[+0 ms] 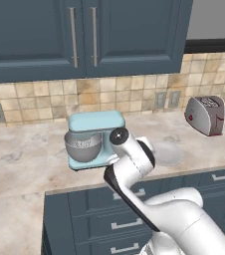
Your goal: Add butter and sugar cubes to the stand mixer bowl and then turn on the stand mixer to begin making frosting.
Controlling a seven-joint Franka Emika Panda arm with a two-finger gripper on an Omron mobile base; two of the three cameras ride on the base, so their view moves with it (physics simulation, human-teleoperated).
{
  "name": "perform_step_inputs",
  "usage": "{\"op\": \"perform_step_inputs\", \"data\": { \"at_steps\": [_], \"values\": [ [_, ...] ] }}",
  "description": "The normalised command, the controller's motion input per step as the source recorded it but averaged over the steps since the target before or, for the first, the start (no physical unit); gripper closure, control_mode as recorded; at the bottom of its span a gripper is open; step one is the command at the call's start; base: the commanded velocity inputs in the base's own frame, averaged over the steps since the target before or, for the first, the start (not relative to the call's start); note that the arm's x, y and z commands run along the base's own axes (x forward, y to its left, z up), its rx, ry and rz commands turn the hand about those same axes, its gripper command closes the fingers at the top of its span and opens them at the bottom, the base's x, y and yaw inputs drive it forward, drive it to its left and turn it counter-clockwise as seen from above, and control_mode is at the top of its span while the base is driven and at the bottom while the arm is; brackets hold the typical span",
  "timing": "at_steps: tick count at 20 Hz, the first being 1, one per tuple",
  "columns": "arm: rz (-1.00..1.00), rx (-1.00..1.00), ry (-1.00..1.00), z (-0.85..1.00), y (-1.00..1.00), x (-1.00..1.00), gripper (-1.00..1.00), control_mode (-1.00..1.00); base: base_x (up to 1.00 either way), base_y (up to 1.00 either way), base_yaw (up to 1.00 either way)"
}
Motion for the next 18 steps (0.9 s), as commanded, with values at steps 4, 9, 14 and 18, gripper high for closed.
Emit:
{"op": "perform_step_inputs", "data": {
  "at_steps": [4,9,14,18],
  "values": [
    [0.00,0.00,0.06,-0.12,0.04,0.30,-1.00,-1.00,0.00,0.00,0.00],
    [0.00,0.00,0.01,-0.05,0.09,0.33,-1.00,-1.00,0.00,0.00,0.00],
    [0.00,-0.02,0.00,-0.24,0.00,0.15,-1.00,-1.00,0.00,0.00,0.00],
    [0.00,-0.04,0.00,-0.39,0.00,0.04,-1.00,-1.00,0.00,0.00,0.00]
  ]
}}
